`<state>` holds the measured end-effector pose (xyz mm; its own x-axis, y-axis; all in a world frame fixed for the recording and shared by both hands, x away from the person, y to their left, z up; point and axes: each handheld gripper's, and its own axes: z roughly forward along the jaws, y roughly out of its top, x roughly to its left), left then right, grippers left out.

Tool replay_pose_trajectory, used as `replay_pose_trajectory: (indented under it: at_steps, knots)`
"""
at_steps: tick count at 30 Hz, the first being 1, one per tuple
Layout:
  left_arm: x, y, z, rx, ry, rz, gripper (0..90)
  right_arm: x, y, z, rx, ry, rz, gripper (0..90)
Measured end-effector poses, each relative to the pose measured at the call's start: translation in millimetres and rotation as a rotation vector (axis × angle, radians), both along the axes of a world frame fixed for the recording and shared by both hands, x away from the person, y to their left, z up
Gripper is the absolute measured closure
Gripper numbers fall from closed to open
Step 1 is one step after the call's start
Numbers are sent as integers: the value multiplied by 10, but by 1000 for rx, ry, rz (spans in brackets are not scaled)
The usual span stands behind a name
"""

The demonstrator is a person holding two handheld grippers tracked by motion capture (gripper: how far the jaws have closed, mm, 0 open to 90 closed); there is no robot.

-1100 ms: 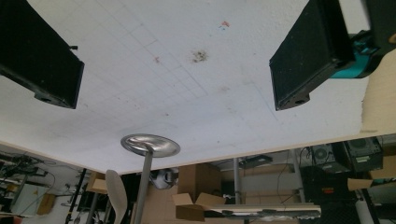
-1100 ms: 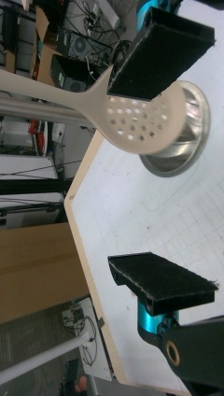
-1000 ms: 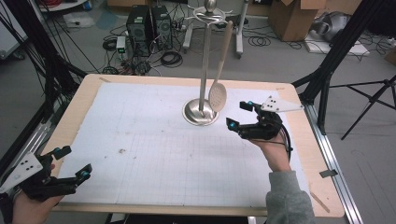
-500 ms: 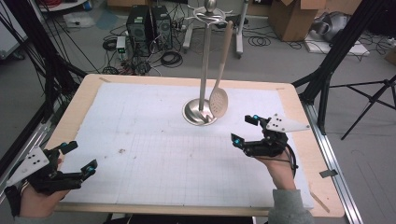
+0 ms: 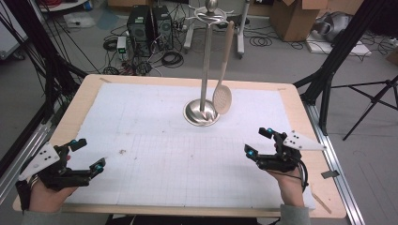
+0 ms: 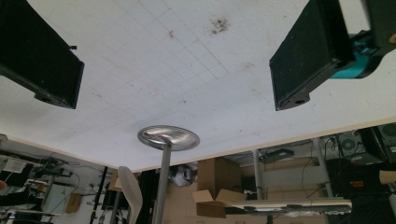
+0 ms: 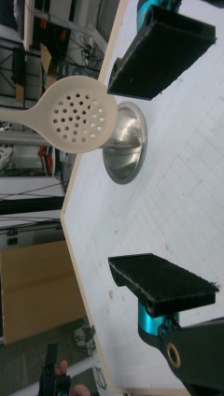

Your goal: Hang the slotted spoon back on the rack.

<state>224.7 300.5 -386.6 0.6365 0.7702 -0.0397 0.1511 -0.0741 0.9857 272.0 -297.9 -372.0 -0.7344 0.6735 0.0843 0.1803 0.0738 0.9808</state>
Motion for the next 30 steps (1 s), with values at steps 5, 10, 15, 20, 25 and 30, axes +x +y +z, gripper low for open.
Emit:
replay_pose_trajectory:
  at_steps: [5,10,15,20,25,30]
  knots:
    - [28,-30,-11,5,3,-9,31,-79,-103,-74,-3,2,-26,137]
    - [33,-83,5,15,-1,-22,30,-130,-211,-164,-9,11,-47,137]
    - [43,-103,-6,20,2,-25,31,-212,-310,-241,-3,1,-87,137]
    - [45,-106,-3,20,3,-26,31,-279,-400,-285,-2,29,-108,138]
    - [57,-106,-15,23,5,-23,31,-345,-473,-320,3,44,-125,138]
    - [69,-96,-32,34,8,-18,31,-387,-554,-338,36,45,-163,138]
